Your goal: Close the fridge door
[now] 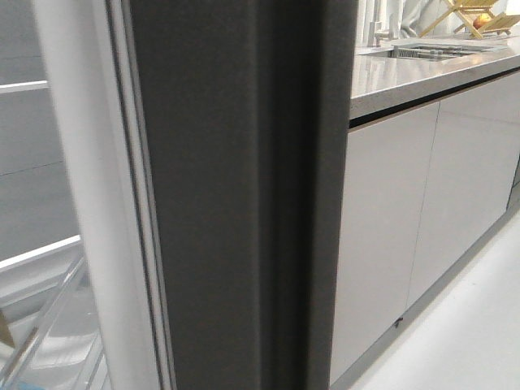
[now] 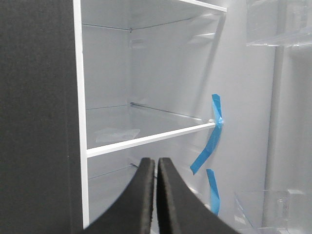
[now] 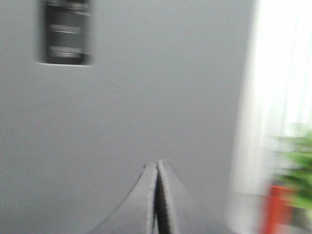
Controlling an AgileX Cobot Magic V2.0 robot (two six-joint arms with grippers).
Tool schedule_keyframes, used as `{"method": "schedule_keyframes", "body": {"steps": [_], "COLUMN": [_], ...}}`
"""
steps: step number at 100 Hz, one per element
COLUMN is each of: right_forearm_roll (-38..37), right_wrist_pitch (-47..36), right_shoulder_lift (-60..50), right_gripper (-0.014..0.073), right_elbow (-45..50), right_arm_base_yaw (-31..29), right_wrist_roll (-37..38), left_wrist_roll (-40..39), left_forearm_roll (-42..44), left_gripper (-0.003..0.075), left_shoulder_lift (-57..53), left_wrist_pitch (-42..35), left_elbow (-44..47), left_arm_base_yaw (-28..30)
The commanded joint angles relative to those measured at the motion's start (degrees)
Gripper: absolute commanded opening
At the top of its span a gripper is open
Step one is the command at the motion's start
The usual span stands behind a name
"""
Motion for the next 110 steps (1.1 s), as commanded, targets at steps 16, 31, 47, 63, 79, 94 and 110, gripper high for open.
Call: {"method": "schedule_keyframes", "body": {"steps": [16,31,47,63,79,94,110], "right_forearm_roll": [-5.96,-5.09,-5.18,-6.33,-7.91,-10.20,-16.94], "right_wrist_pitch": [0.55,0.60,0.17,0.39,1.72,1.72,1.72], "right_shoulder_lift": [1.53,1.55,1.51,1.51,1.79,4.30,9.39], "right_gripper": [-0.0046,-0.0046,-0.0046,-0.0048,-0.0048,-0.0047,-0.0047], "right_elbow": [4.16,3.69,0.61,-2.33,-2.46,-2.46,-2.46], "right_arm_base_yaw": [-0.32,-0.32,-0.32,-0.32,-0.32,-0.32,-0.32], "right_wrist_roll": [14.10,15.26,16.33,15.01,10.85,9.63,9.63], "left_wrist_roll": [-0.25,-0.25,-0.25,-0.25,-0.25,-0.25,-0.25], "left_forearm_roll": [-0.23,-0.23,-0.23,-0.23,-0.23,-0.23,-0.23], "left_gripper": [-0.0020,-0.0020,-0.0020,-0.0020,-0.0020,-0.0020,-0.0020], "left_shoulder_lift": [-0.61,-0.61,-0.61,-0.61,-0.61,-0.61,-0.61], "left_wrist_pitch": [-4.15,-4.15,-4.15,-4.15,-4.15,-4.15,-4.15], "left_elbow": [2.01,2.01,2.01,2.01,2.01,2.01,2.01], "left_arm_base_yaw": [-0.08,-0.08,-0.08,-0.08,-0.08,-0.08,-0.08]}}
